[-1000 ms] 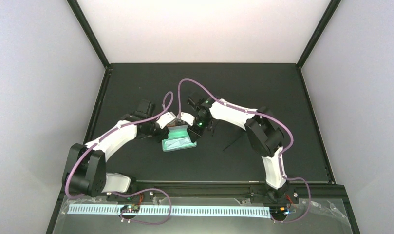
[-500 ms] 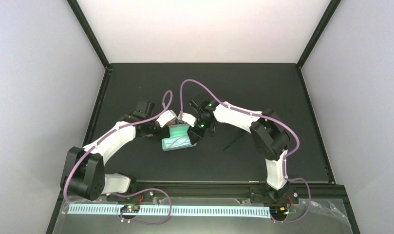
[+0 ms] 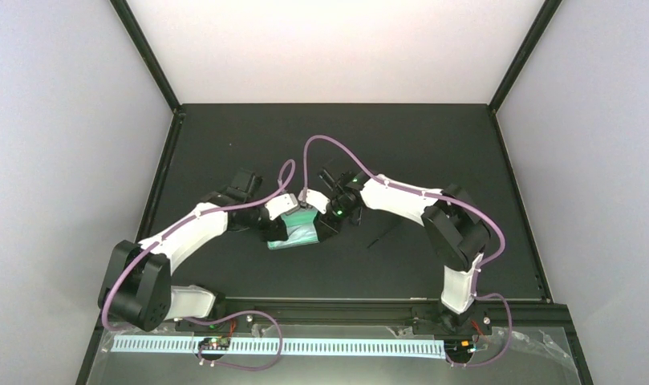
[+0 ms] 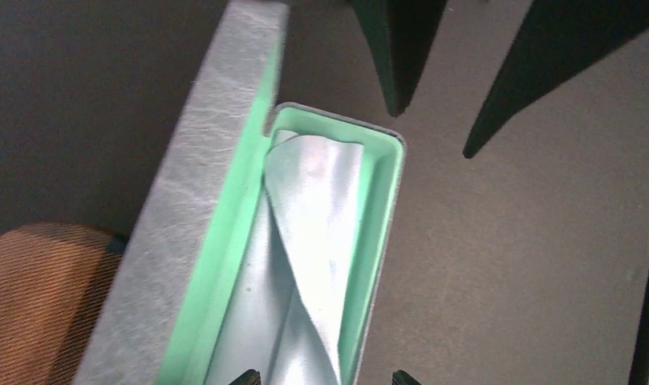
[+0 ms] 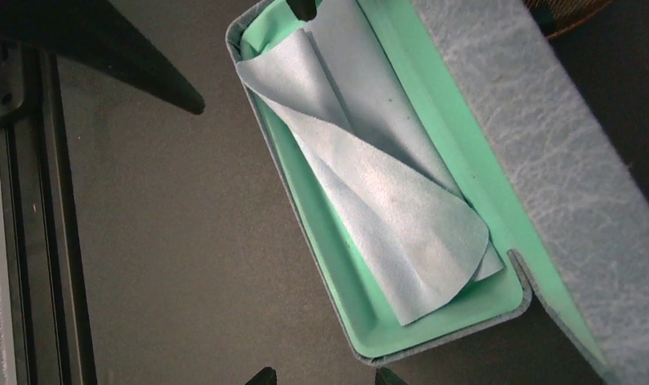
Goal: Organize the sunglasses
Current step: Place the glasses cleaning cloth in the sunglasses case, then adjust the glasses cleaning cloth in the sunglasses case.
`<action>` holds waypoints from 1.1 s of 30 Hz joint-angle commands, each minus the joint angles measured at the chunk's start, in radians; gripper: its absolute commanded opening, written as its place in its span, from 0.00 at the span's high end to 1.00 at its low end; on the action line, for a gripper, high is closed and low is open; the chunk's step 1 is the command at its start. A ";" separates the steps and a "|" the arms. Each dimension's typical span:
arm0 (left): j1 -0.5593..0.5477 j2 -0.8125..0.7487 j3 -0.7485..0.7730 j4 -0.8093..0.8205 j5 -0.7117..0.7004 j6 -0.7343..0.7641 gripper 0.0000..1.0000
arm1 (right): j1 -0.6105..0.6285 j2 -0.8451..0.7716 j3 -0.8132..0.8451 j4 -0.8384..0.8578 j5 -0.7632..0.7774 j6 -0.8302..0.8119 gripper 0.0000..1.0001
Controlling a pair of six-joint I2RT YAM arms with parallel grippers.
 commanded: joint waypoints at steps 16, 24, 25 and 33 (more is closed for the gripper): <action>-0.103 0.141 0.005 0.067 -0.124 -0.015 0.65 | -0.039 -0.109 -0.068 0.022 0.024 -0.072 0.66; -0.106 0.118 -0.019 0.083 -0.219 -0.043 0.65 | -0.040 -0.092 -0.065 0.019 0.015 -0.077 0.66; -0.106 0.115 -0.022 0.079 -0.221 -0.041 0.65 | -0.039 -0.091 -0.065 0.018 0.014 -0.078 0.66; -0.107 0.118 -0.024 0.028 -0.228 -0.016 0.61 | -0.039 -0.083 -0.065 0.017 0.018 -0.083 0.66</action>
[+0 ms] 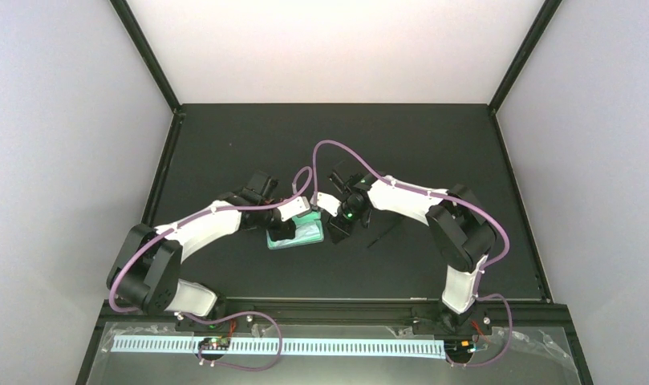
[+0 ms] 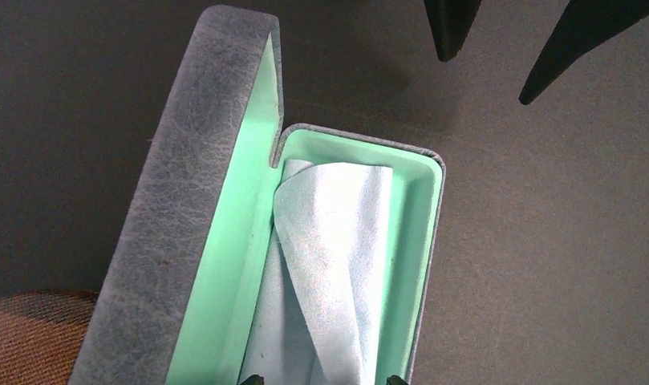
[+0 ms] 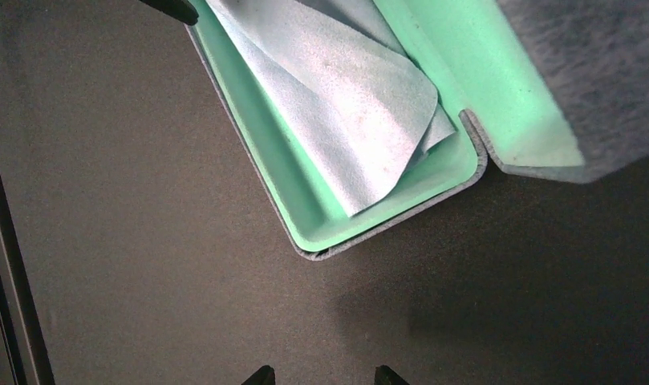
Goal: Organize the sunglasses
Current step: Adjust the glasses cleaning cloth in the sunglasses case.
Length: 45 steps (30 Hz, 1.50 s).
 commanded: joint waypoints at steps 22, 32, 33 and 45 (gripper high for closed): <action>-0.038 -0.047 -0.069 -0.185 -0.102 0.136 0.66 | 0.003 -0.024 0.018 0.060 -0.046 -0.049 0.66; -0.038 -0.092 -0.095 -0.188 -0.111 0.172 0.58 | 0.003 -0.023 0.015 0.061 -0.034 -0.053 0.66; -0.039 -0.100 -0.101 -0.184 -0.113 0.181 0.57 | 0.002 -0.025 0.014 0.062 -0.033 -0.052 0.66; -0.036 -0.057 -0.074 -0.113 -0.146 0.092 0.68 | 0.003 -0.030 0.010 0.060 -0.024 -0.058 0.66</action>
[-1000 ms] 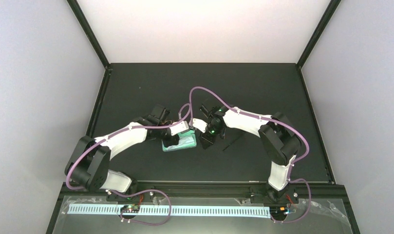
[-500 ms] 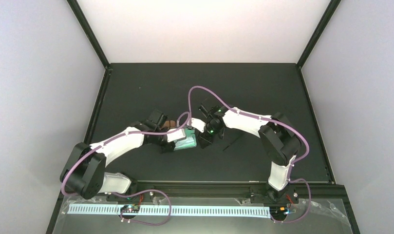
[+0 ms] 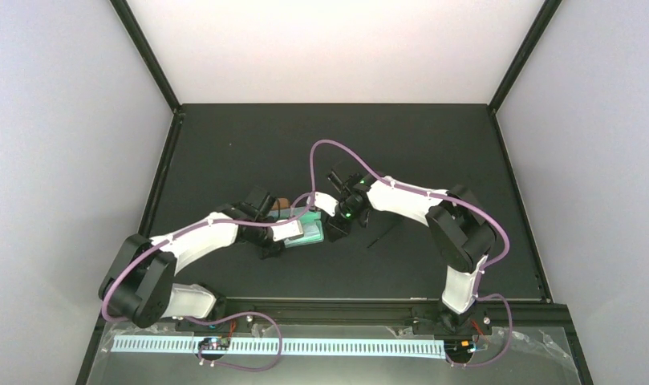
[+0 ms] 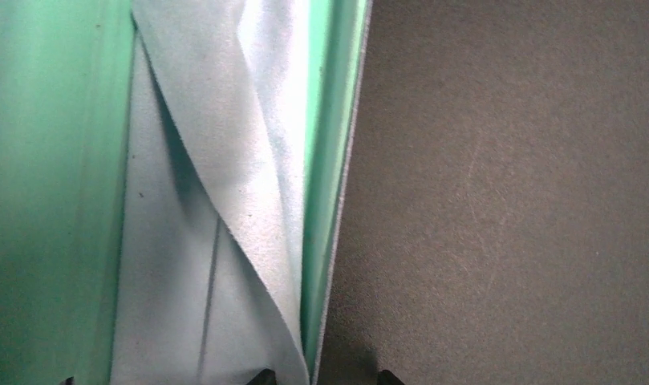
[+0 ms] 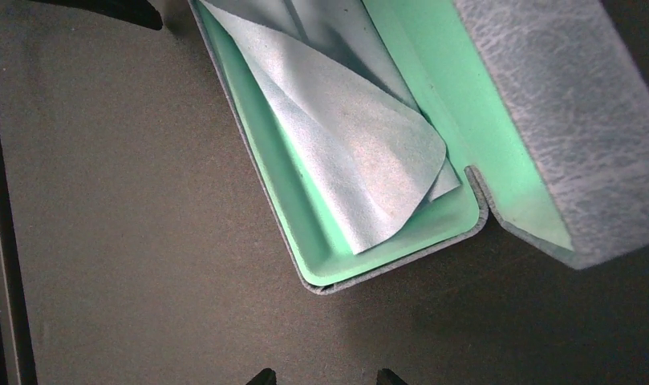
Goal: Organize the sunglasses
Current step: Adjust the glasses cleaning cloth in the sunglasses case.
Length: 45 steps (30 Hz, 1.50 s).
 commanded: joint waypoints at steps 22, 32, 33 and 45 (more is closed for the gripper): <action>0.064 0.103 0.141 -0.038 0.137 -0.084 0.90 | -0.046 -0.062 -0.022 0.017 -0.015 -0.024 0.66; 0.068 0.083 0.135 -0.055 0.112 -0.075 0.86 | -0.047 -0.052 -0.020 0.014 -0.018 -0.027 0.66; 0.069 0.079 0.133 -0.055 0.107 -0.073 0.86 | -0.047 -0.052 -0.020 0.014 -0.018 -0.027 0.66; 0.107 0.069 0.146 -0.040 0.151 -0.133 0.75 | -0.047 -0.047 -0.020 0.011 -0.020 -0.026 0.66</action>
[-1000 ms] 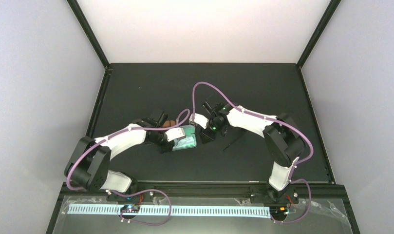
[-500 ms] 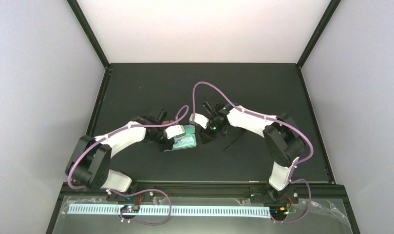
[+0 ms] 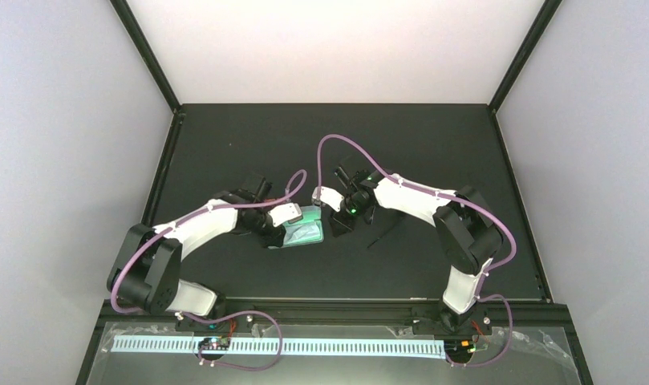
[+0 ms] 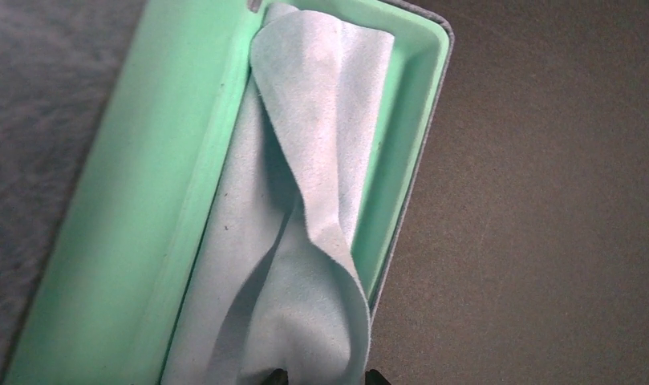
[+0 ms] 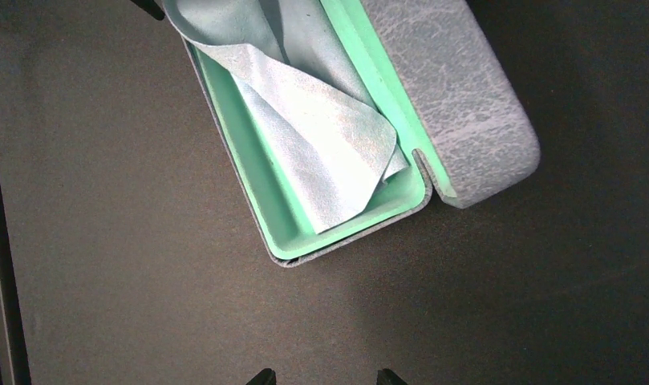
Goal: Organize the sunglasses
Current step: Adjust the glasses cleaning cloth in the sunglasses case.
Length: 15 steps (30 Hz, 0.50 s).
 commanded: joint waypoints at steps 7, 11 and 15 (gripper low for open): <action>0.030 -0.008 0.039 -0.007 0.052 -0.037 0.86 | -0.006 -0.007 -0.004 0.010 -0.020 -0.018 0.66; 0.030 -0.010 0.039 -0.013 0.062 -0.031 0.92 | -0.005 -0.007 -0.004 0.010 -0.018 -0.018 0.66; 0.031 -0.008 0.039 -0.017 0.063 -0.024 0.97 | -0.004 -0.005 -0.004 0.008 -0.018 -0.017 0.66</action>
